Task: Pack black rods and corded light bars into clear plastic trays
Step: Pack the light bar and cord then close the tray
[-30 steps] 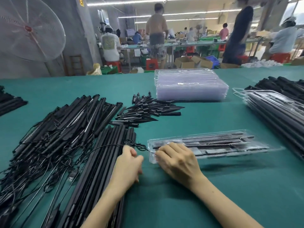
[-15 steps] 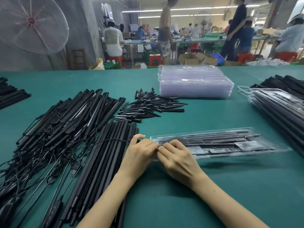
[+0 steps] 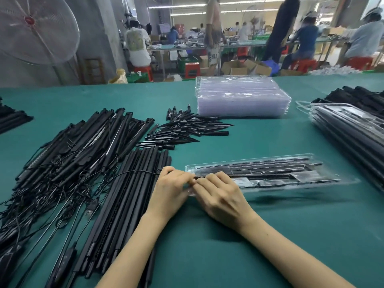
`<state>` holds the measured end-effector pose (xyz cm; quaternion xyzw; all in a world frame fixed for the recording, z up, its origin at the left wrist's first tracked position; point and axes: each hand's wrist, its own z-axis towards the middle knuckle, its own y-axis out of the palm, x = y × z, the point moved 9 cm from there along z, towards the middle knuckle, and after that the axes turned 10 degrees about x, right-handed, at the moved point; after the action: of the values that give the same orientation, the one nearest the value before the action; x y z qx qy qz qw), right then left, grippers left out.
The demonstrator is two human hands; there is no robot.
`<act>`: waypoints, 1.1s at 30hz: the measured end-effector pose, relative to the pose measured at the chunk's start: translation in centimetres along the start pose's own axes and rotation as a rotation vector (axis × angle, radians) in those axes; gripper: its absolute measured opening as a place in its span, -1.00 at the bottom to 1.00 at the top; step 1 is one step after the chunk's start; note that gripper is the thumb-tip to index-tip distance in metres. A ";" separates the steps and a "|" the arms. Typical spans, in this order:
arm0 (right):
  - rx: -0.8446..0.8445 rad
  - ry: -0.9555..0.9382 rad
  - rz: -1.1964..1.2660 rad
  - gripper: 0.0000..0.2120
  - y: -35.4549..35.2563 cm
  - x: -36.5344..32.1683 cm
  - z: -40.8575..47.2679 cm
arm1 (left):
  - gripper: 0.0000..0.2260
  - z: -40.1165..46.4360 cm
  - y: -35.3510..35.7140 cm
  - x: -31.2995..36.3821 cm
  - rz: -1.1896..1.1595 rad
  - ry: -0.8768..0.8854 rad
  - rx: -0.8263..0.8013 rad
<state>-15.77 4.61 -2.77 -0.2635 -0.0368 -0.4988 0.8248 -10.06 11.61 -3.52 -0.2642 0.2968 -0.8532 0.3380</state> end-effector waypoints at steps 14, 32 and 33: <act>-0.086 -0.182 -0.134 -0.89 1.4 -2.4 0.6 | -0.92 0.0 0.1 -0.8 0.038 0.041 0.065; -0.376 -0.122 -0.259 -0.76 3.4 -2.2 1.2 | -0.41 -0.4 0.1 -2.9 -0.204 -0.269 0.064; -0.424 -0.140 -0.269 -0.69 3.7 -2.5 1.1 | -0.51 -0.4 0.2 -2.9 -0.185 -0.249 0.060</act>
<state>-13.65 8.53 -4.10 -0.4571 -0.0230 -0.5812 0.6728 -8.38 13.68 -4.64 -0.3839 0.2012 -0.8499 0.2997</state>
